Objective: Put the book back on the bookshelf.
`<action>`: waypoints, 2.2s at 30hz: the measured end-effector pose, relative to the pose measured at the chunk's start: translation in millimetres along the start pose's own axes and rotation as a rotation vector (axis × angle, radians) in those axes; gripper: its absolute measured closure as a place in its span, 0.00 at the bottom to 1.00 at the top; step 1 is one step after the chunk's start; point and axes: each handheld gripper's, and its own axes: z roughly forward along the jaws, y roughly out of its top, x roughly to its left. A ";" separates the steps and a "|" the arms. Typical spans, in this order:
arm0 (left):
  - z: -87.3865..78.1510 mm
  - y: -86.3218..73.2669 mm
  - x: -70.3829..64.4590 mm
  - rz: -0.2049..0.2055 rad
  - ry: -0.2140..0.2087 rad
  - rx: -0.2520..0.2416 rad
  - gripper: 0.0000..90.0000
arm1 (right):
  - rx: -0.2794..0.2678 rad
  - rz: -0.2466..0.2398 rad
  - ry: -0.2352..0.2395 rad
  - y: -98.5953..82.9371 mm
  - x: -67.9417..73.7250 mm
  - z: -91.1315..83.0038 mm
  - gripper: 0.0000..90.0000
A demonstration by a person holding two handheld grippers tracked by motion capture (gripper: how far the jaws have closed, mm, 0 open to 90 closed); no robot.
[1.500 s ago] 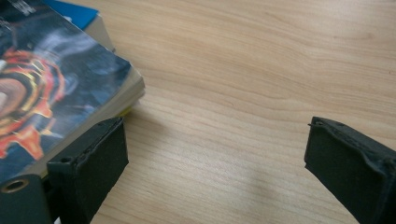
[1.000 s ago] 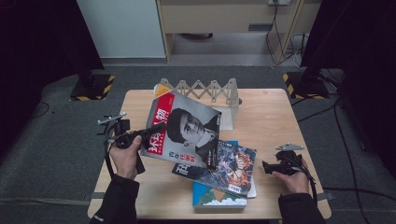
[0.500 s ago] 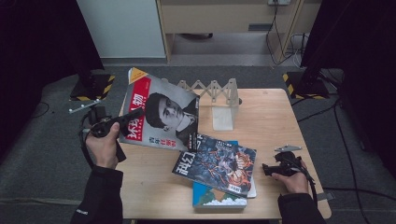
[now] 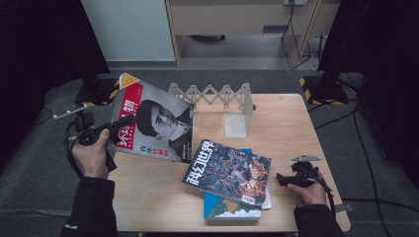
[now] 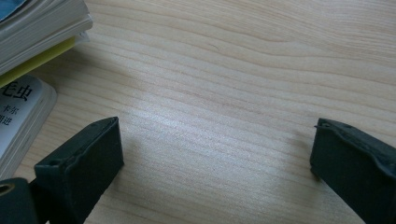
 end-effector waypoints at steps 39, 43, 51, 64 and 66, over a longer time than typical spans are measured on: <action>102.4 48.3 -23.7 0.228 0.350 0.119 0.96 | -0.025 -0.002 0.006 -1.8 0.9 1.9 0.01; 115.4 47.7 -22.3 0.232 0.375 0.136 0.96 | -0.026 0.000 0.005 -1.9 1.2 1.9 0.01; 138.0 46.2 -20.4 0.271 0.429 0.189 0.96 | -0.026 -0.003 0.008 -1.9 1.0 1.9 0.01; 155.4 41.3 -15.4 0.290 0.457 0.236 0.95 | -0.028 -0.002 0.008 -1.8 0.9 2.1 0.01; 155.6 41.7 -15.0 0.285 0.453 0.240 0.95 | -0.029 -0.003 0.008 -1.8 0.9 2.1 0.01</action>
